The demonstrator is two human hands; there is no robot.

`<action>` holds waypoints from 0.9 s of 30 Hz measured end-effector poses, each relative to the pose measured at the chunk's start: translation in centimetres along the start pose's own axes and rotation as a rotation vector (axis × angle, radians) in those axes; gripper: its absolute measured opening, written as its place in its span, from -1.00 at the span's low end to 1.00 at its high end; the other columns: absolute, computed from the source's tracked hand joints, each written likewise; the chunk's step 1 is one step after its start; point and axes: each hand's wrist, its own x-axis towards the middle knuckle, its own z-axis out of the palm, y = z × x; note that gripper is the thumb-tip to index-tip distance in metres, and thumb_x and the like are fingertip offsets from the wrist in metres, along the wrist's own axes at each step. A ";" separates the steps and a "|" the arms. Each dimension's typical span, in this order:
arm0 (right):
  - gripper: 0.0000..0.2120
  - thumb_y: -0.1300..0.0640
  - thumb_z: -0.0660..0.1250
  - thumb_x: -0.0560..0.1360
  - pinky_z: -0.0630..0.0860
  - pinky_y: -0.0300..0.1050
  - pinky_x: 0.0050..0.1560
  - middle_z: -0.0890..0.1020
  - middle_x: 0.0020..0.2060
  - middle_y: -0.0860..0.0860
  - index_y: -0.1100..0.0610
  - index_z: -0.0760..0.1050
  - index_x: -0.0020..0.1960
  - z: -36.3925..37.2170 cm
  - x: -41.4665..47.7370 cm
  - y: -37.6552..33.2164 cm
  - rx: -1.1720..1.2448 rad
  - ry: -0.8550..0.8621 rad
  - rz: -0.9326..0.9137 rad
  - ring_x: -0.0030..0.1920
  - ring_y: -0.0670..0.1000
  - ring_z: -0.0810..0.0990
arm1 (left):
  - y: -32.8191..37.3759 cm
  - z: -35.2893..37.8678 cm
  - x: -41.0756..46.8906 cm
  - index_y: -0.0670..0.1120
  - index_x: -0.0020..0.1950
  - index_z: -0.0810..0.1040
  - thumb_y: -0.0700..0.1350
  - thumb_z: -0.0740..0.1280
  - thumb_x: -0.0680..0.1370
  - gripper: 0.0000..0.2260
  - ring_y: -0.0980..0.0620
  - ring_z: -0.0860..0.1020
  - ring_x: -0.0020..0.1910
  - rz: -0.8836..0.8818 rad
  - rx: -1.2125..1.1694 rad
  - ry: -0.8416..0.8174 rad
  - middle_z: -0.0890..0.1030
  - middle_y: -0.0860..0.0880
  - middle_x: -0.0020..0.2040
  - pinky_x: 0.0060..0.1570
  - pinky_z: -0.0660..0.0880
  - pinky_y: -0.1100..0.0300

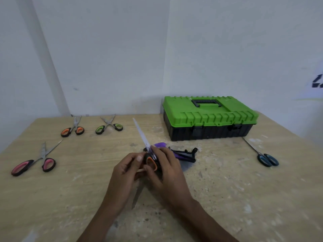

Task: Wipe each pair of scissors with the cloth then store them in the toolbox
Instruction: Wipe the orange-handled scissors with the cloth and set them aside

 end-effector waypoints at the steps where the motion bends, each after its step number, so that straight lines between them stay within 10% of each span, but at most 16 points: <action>1: -0.49 -0.04 0.34 0.54 0.50 0.01 0.22 0.48 0.33 -0.01 0.07 0.40 0.45 -0.6 -0.1 0.3 -0.002 0.013 -0.014 0.27 0.02 0.51 | 0.0 0.2 -0.1 -0.15 0.16 0.68 -0.17 0.25 0.64 -0.78 -0.06 0.71 0.07 0.007 0.000 -0.034 0.74 -0.10 0.05 0.02 0.65 0.16; 8: -0.60 -0.03 0.37 0.37 0.49 0.04 -0.08 0.64 -0.03 -0.08 0.05 0.55 0.18 -9.7 -2.5 7.6 -0.323 0.190 0.151 -0.05 0.07 0.61 | -1.5 -0.1 -0.2 0.17 0.22 0.64 -0.08 0.38 0.59 -0.76 0.34 0.62 0.09 0.171 0.559 -0.115 0.62 0.41 0.14 0.07 0.58 0.33; 17: -0.75 -0.10 0.27 0.55 0.28 -0.01 0.14 0.63 0.09 -0.07 -0.06 0.50 0.18 -18.3 -6.0 16.9 -0.634 0.082 0.617 0.19 0.02 0.46 | -2.0 0.0 -0.3 0.09 0.28 0.62 -0.20 0.40 0.58 -0.69 0.56 0.50 0.11 0.208 0.580 -0.094 0.50 0.61 0.13 0.09 0.48 0.53; 27: -0.71 -0.15 0.16 0.64 0.16 0.05 0.26 0.56 0.27 -0.13 -0.13 0.53 0.27 -17.9 -3.3 18.9 -0.742 -0.021 0.608 0.38 0.01 0.37 | -2.5 -0.3 -0.5 0.06 0.30 0.61 -0.25 0.43 0.56 -0.64 0.06 0.59 0.25 0.247 0.678 -0.099 0.59 0.32 0.22 0.10 0.43 0.55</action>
